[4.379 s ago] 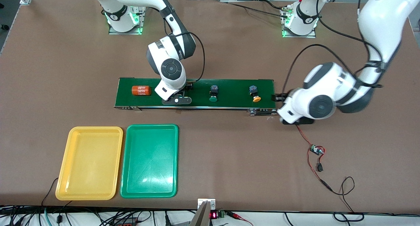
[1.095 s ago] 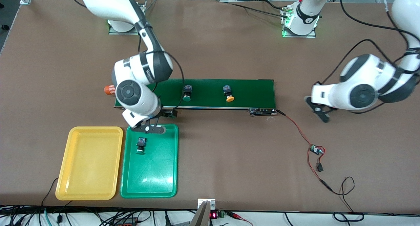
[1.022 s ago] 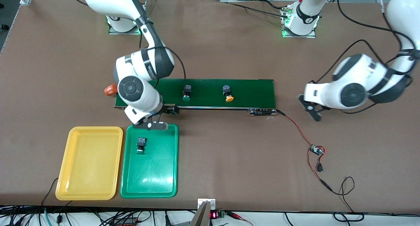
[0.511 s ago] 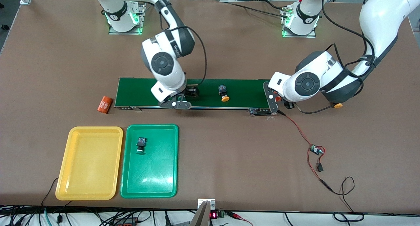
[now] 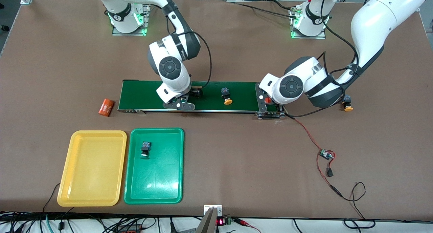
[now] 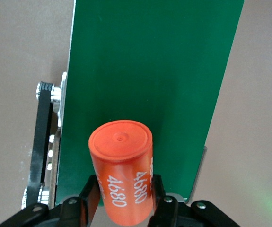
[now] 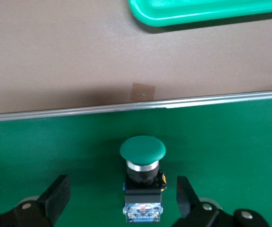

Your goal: Sort buttons by color to trays

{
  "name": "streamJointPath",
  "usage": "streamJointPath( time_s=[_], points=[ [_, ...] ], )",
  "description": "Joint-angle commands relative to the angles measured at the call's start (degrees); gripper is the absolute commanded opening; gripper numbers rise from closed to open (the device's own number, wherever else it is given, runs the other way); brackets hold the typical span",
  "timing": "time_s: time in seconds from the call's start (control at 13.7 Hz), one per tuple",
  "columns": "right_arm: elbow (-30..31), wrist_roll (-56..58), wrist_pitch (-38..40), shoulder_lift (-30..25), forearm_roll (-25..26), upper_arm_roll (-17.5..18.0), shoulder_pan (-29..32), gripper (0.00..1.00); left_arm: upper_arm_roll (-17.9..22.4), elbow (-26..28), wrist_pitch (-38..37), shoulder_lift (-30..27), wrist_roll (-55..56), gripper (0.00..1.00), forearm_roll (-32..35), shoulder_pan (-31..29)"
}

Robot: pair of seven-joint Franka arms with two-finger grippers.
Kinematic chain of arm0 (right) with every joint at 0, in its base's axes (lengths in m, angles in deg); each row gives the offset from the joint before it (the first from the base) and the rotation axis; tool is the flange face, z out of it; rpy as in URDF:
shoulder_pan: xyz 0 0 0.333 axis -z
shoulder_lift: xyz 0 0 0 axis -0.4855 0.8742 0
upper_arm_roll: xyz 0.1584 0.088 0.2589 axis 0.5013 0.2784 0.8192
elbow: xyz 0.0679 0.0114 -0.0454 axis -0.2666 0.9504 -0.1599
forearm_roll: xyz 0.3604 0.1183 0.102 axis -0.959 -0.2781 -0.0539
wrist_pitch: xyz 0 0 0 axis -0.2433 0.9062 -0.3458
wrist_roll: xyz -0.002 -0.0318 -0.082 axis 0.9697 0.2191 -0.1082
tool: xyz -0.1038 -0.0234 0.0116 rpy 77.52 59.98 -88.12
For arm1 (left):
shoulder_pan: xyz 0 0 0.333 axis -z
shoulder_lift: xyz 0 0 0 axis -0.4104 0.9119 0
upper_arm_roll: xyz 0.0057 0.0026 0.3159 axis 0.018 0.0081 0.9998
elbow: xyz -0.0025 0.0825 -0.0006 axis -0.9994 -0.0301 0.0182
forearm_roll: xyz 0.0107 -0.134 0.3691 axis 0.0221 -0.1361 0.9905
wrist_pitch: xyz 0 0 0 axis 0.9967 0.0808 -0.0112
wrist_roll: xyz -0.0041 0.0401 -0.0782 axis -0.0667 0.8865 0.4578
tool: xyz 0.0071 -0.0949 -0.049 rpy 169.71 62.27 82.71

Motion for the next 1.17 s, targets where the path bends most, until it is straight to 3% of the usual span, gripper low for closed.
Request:
streamJointPath(
  time_s=[0.0,0.07,0.15,0.36,0.44,0.58,0.66,0.88,1.09],
  points=[
    [3.77,-0.21,-0.81,-1.66,-0.62,-0.3,0.07,1.0,0.63,-0.5,0.35,-0.67,-1.51,0.27,-0.8,1.67],
    [4.65,-0.21,-0.72,-1.84,-0.62,-0.48,-0.02,1.0,0.63,-0.59,0.36,-0.67,-1.33,0.7,-0.71,1.85],
    [5.62,-0.21,-0.72,-1.93,-0.62,-0.48,-0.19,1.0,0.54,-0.68,0.27,-0.84,-1.68,1.0,-0.71,1.68],
    [7.56,-0.3,-0.9,-1.84,-0.62,-0.48,-0.63,0.99,-0.69,-1.55,-2.18,-1.98,-0.89,1.0,-1.06,-0.42],
    [7.56,-0.3,-0.37,-1.84,-0.62,-0.48,-0.63,0.84,-1.3,-2.6,-3.5,-2.16,0.07,1.0,-1.93,-2.0],
    [7.13,-1.78,1.11,-2.19,-0.71,-0.48,-0.11,0.36,-2.01,-6.02,-9.01,-2.25,3.49,1.0,-3.08,-4.82],
    [6.86,-2.4,1.56,-2.37,-0.71,-0.57,0.16,0.29,-2.62,-9.08,-13.92,-2.34,6.2,1.0,-3.0,-4.91],
    [6.6,-2.58,1.57,-3.42,-0.71,-0.92,0.16,0.18,-1.93,-19.02,-26.42,-2.95,14.65,1.0,-1.85,-5.09],
    [2.04,-1.45,1.48,-2.73,-0.54,-2.5,1.82,0.18,-1.39,-21.86,-28.56,-4.09,23.25,1.0,0.76,-10.26]
  ],
)
